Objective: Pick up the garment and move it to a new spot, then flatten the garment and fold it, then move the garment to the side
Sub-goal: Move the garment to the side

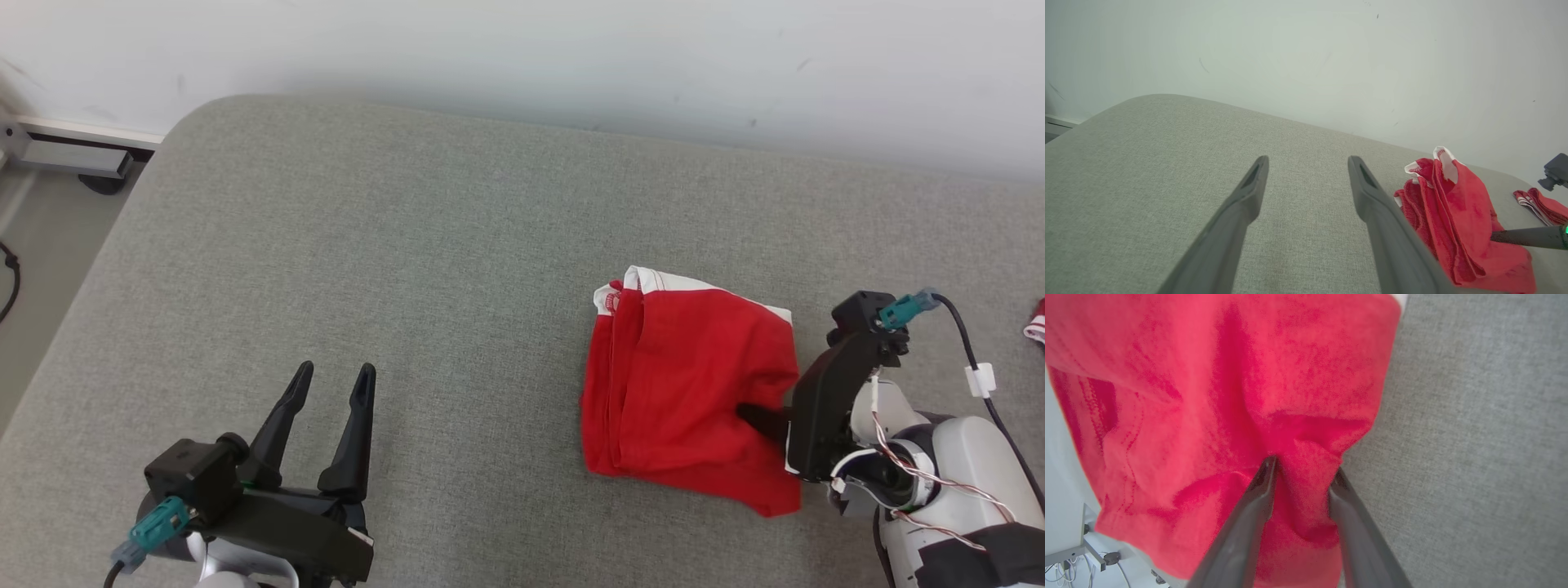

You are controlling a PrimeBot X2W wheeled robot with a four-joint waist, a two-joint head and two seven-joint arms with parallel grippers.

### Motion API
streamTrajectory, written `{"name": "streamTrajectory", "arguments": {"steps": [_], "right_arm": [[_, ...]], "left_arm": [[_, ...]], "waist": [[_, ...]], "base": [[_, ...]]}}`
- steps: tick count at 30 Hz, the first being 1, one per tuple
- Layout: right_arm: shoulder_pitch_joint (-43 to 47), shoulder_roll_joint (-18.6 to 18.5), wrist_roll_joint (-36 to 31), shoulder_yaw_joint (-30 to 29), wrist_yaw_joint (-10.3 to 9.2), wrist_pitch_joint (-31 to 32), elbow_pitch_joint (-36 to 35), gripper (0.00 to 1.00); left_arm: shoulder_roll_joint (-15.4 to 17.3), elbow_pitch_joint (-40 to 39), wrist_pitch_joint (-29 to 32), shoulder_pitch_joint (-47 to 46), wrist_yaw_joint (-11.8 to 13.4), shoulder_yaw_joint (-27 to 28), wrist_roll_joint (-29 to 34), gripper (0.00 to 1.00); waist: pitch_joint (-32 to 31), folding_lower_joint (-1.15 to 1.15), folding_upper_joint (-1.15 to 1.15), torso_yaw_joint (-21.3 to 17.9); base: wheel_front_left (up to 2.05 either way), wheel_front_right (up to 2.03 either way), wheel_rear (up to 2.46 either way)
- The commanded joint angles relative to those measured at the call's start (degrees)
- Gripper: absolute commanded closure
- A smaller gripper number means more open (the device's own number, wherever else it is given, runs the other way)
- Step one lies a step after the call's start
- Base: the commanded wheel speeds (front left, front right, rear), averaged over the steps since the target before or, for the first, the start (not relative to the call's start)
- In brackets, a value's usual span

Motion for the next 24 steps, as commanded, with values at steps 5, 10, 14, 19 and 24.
{"name": "streamTrajectory", "arguments": {"steps": [5,10,14,19,24], "right_arm": [[-2.1,-0.1,-1.0,1.4,-0.03,-2.2,1.5,1.00],[-3.2,-0.1,-1.1,1.8,-0.03,-3.5,1.2,1.00],[-4.1,-0.1,-2.8,1.6,-0.03,-3.5,0.7,1.00],[-5.5,-0.1,-4.9,0.7,-0.03,-1.4,-0.5,1.00],[-7.8,-0.1,-7.3,-0.6,-0.03,1.5,-2.1,1.00]], "left_arm": [[0.2,-0.1,-0.9,0.0,0.7,0.5,0.8,0.00],[0.4,-0.4,-1.3,0.4,1.2,0.9,1.2,0.00],[0.4,-0.9,-1.5,0.4,1.6,1.4,1.5,0.00],[0.7,-1.6,-1.7,0.7,1.9,1.8,1.5,0.00],[1.0,-2.1,-1.1,-0.1,1.7,1.4,1.7,0.00]], "waist": [[-0.7,0.01,0.00,0.3],[-1.1,0.01,0.00,0.2],[-1.3,0.01,0.00,-0.1],[-1.2,0.01,0.00,-1.7],[-0.6,0.01,0.00,-4.3]], "base": [[0.00,0.00,0.00],[0.00,0.00,0.00],[0.00,0.00,0.00],[0.00,0.00,0.00],[0.00,0.00,0.00]]}}
